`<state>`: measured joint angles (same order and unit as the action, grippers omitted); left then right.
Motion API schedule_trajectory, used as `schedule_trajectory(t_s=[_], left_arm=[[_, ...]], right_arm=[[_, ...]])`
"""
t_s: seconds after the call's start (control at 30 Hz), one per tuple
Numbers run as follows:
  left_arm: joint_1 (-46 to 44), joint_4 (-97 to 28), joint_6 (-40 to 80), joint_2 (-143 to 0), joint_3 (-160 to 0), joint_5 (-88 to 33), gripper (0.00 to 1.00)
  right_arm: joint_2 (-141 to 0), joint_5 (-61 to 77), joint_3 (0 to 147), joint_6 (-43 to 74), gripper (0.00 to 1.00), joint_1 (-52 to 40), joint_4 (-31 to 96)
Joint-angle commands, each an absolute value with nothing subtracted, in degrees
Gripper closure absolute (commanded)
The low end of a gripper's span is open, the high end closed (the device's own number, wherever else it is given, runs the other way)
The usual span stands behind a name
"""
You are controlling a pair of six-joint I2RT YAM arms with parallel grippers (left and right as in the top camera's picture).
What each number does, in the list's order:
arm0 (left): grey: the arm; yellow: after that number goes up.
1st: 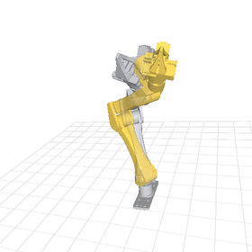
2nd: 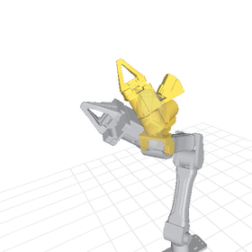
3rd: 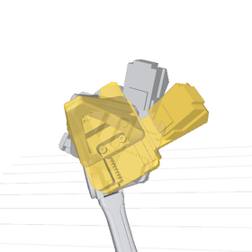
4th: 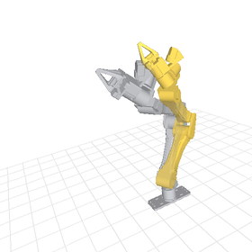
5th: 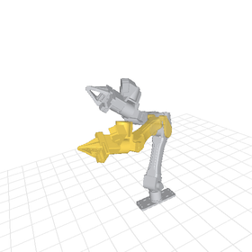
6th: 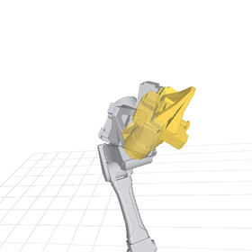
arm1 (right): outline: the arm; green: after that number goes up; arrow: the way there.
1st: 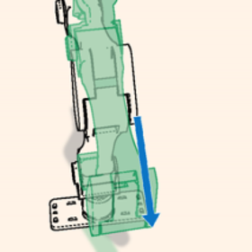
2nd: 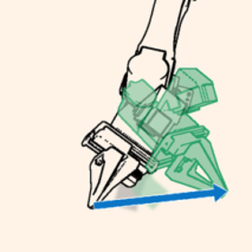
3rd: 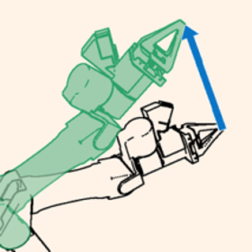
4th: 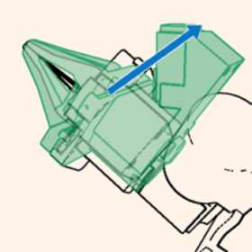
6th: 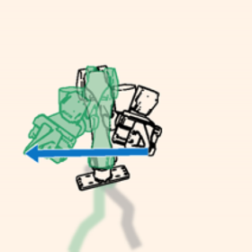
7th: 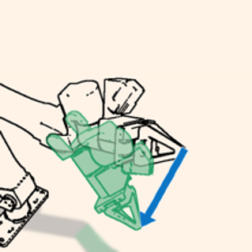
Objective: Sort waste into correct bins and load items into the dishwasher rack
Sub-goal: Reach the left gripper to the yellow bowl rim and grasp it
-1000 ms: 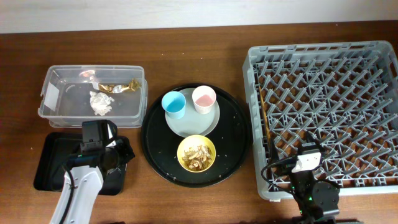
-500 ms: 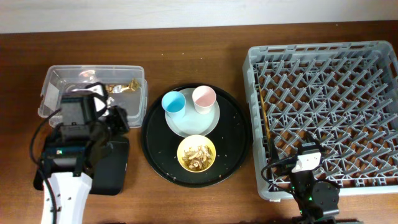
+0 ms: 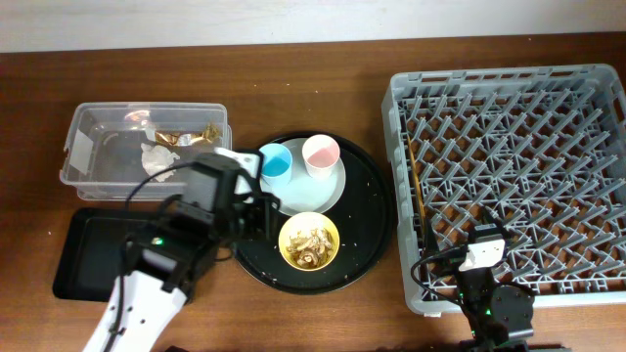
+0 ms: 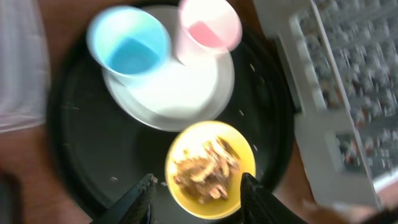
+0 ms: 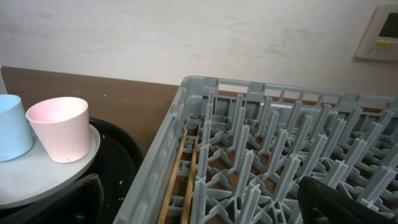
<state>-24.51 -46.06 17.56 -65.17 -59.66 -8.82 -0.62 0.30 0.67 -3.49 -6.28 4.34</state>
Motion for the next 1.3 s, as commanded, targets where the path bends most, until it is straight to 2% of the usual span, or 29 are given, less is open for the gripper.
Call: schedule_trajectory(t_s=[0.0, 0.23, 0.47, 0.57, 0.6, 0.7, 0.9, 1.0, 1.27], left_arm=[[-30.9, -47.9, 18.8, -70.4, -60.8, -9.2, 0.57], [-32.9, -48.8, 20.2, -89.4, -60.7, -3.1, 0.58], [-30.9, -47.3, 20.5, -96.1, -60.7, -1.2, 0.59], [-30.9, -47.4, 20.5, -96.2, -60.7, 1.3, 0.80], [-30.8, -48.0, 20.5, -96.2, -60.7, 3.9, 0.84], [-29.4, -49.8, 20.5, -96.2, -60.7, 9.4, 0.87], [-22.5, -51.2, 20.5, -96.2, -60.7, 11.0, 0.87], [-20.7, -51.0, 20.5, -96.1, -60.9, 11.0, 0.86], [-20.6, -54.1, 20.0, -90.7, -69.0, 11.0, 0.52]], right_arm=[[-0.3, 0.7, 0.3, -3.6, 0.02, -6.7, 4.5], [-0.3, 0.7, 0.3, -3.6, 0.02, -6.7, 4.5], [-0.3, 0.7, 0.3, -3.6, 0.01, -6.7, 4.5], [-0.3, 0.7, 0.3, -3.6, 0.02, -6.7, 4.5], [-0.3, 0.7, 0.3, -3.6, 0.01, -6.7, 4.5], [-0.3, 0.7, 0.3, -3.6, 0.02, -6.7, 4.5], [-0.3, 0.7, 0.3, -3.6, 0.02, -6.7, 4.5], [-0.3, 0.7, 0.3, -3.6, 0.02, -6.7, 4.5], [-0.3, 0.7, 0.3, -3.6, 0.02, -6.7, 4.5]])
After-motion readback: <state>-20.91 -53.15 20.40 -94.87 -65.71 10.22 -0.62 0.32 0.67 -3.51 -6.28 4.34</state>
